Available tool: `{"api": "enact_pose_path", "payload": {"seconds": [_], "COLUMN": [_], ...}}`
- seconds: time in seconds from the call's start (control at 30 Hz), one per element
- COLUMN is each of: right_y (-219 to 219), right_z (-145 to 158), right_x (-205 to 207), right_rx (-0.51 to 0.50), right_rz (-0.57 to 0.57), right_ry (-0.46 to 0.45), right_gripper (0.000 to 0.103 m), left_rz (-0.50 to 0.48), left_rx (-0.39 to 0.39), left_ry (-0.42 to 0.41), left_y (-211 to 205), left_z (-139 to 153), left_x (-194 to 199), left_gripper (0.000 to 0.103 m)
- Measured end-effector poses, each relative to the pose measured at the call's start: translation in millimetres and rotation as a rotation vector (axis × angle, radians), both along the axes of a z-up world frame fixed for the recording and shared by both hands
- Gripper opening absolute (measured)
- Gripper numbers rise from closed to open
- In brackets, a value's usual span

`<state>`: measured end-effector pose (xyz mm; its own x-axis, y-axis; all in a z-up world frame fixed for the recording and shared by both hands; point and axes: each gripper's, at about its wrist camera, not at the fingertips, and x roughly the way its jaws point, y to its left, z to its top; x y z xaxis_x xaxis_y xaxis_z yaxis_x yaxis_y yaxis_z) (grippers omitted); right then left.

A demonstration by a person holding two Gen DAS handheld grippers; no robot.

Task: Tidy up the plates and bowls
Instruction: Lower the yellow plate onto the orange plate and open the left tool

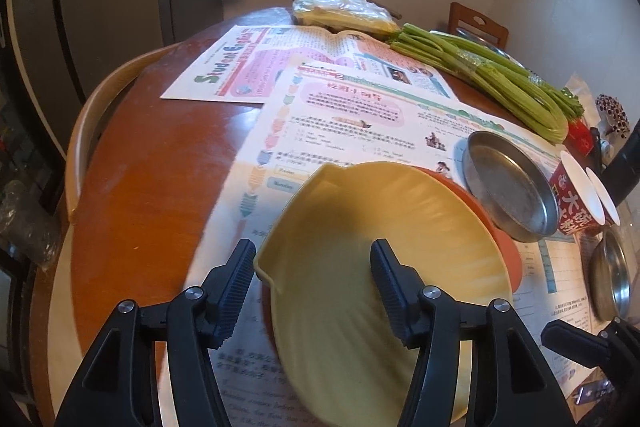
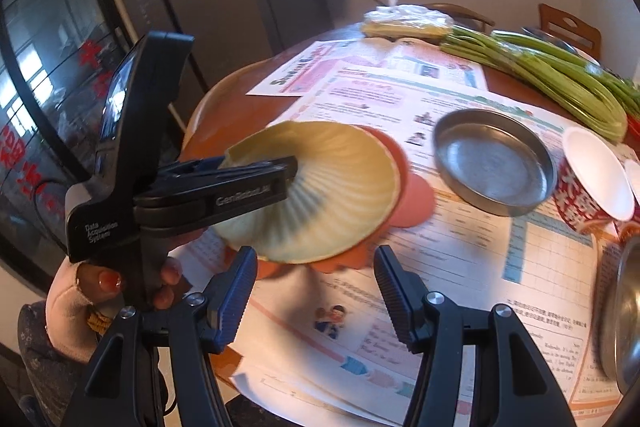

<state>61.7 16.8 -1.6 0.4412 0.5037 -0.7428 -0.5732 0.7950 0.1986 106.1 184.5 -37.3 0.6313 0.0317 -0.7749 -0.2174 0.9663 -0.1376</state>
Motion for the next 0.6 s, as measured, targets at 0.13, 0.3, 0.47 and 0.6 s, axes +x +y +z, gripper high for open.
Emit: {"api": "enact_pose_path", "payload": {"seconds": [0.13,0.3,0.47,0.6], "right_y": [-8,-17,-22,-26], "right_z": [-3,-5,-5,-3], "right_x": [3,8,10,11], "right_rx": [-0.005,0.002,0.014,0.023], "right_rz": [-0.02,-0.042,-0.058,-0.066], "right_ry": [0.009,0.019,0.026,0.019], "right_gripper": [0.06,0.06,0.06,0.06], "left_rz": [-0.011,-0.009,-0.016,-0.006], "left_rx": [0.015,0.021,0.022,0.013], "left_ry": [0.004,0.012,0.012,0.015], "left_y": [-9,-14,-16,-17], "left_z": [0,0,1,2], "left_x": [4,4,1,-4], "left_gripper": [0.062,0.062,0.063,0.063]}}
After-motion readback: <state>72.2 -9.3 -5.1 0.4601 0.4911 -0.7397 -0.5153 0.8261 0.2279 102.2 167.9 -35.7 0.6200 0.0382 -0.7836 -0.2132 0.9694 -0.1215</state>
